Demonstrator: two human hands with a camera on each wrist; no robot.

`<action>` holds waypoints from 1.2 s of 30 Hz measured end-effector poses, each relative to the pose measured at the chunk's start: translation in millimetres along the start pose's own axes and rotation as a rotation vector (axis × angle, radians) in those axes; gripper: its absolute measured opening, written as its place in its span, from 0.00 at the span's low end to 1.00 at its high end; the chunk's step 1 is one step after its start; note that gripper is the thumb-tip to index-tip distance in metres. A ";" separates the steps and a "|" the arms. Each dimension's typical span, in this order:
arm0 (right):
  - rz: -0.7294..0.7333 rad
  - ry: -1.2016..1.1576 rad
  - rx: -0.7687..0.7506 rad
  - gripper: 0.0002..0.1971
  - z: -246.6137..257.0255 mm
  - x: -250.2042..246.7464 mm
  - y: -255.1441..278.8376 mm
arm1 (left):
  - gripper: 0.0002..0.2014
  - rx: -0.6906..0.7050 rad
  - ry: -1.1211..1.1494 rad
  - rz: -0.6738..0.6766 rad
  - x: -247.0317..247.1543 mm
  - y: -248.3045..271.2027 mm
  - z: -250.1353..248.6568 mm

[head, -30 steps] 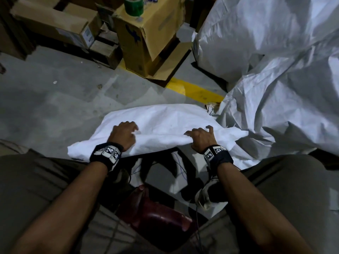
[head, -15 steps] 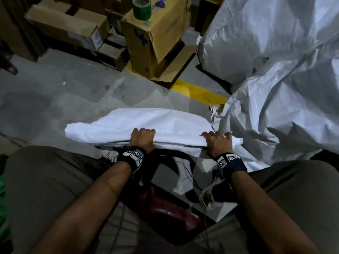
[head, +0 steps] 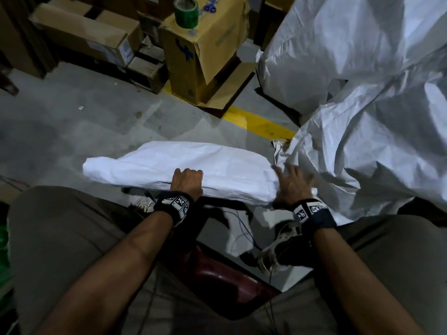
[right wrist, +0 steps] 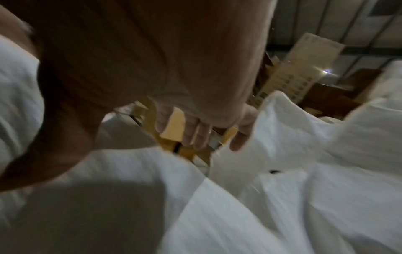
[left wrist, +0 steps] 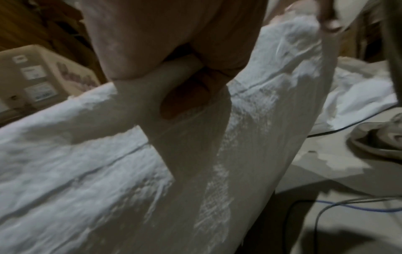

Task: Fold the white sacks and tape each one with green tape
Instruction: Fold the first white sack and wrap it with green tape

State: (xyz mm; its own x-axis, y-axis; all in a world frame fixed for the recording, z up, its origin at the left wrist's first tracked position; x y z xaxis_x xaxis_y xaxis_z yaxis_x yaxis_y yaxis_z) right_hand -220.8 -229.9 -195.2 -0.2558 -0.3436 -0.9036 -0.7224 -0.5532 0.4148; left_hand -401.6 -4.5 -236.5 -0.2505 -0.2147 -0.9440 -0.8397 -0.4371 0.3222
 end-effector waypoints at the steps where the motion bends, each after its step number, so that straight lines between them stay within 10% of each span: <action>1: -0.086 0.008 -0.129 0.62 26.6 -4.9 2.6 | 0.17 0.029 0.027 -0.038 -2.1 3.3 -7.6; 4: -0.244 -0.013 -0.360 0.54 94.1 -1.0 14.0 | 0.19 0.098 0.039 -0.124 -2.4 6.2 -24.5; 13: -0.212 -0.060 -0.331 0.13 105.7 8.3 -3.0 | 0.33 0.271 -0.012 -0.241 -18.9 25.6 -20.4; 18: 0.042 -0.054 -0.369 0.10 108.7 16.4 -19.2 | 0.47 0.273 -0.272 -0.004 26.7 32.6 -21.5; 23: 0.284 -0.028 -0.358 0.17 111.2 31.0 -35.4 | 0.39 0.289 -0.229 -0.015 37.4 13.4 -27.0; 29: -0.339 -0.077 -0.379 0.23 128.7 23.9 -19.4 | 0.27 0.115 -0.008 0.205 33.9 -9.3 -6.6; 36: -0.362 -0.015 -0.464 0.30 137.8 47.8 2.9 | 0.29 0.041 0.210 0.392 20.9 -21.7 16.2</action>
State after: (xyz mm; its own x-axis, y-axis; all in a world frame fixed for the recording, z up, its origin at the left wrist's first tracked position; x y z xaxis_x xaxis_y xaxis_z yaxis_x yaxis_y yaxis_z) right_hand -323.6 -143.4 -251.9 -0.0568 -0.0624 -0.9964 -0.4095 -0.9088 0.0802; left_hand -396.4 14.6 -264.4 -0.4545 -0.5315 -0.7148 -0.7202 -0.2529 0.6460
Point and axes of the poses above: each hand's wrist, its own y-axis away from the middle knuckle, its own x-axis out of the palm, z = x × y, the point moved 7 cm from there along -y, towards the middle knuckle, and after that the axes turned 3 degrees about x, right-handed, at the moved point
